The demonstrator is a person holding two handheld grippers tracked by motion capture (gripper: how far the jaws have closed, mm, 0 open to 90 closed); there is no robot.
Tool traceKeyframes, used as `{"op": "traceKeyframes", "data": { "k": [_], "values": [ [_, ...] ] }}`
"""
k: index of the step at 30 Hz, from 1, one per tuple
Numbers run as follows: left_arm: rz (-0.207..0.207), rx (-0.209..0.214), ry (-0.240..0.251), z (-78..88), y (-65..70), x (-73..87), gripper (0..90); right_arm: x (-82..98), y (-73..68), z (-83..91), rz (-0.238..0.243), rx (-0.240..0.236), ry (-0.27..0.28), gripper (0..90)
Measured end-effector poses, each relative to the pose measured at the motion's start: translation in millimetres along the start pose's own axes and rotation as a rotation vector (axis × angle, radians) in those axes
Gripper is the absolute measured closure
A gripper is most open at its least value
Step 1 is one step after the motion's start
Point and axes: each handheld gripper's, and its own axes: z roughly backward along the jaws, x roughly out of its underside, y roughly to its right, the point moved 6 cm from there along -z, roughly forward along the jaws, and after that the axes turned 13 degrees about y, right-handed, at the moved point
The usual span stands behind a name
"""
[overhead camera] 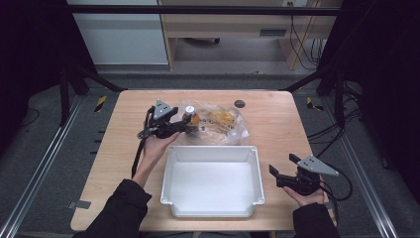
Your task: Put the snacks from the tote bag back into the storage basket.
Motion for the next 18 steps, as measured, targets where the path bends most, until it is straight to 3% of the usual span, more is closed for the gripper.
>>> {"op": "traceKeyframes", "data": {
  "k": [18],
  "values": [
    [-0.006, -0.018, -0.016, -15.4, -2.9, 11.2, 41.8, 0.2, -0.1, -0.2, 0.0, -0.001, -0.002, 14.1]
  ]
}}
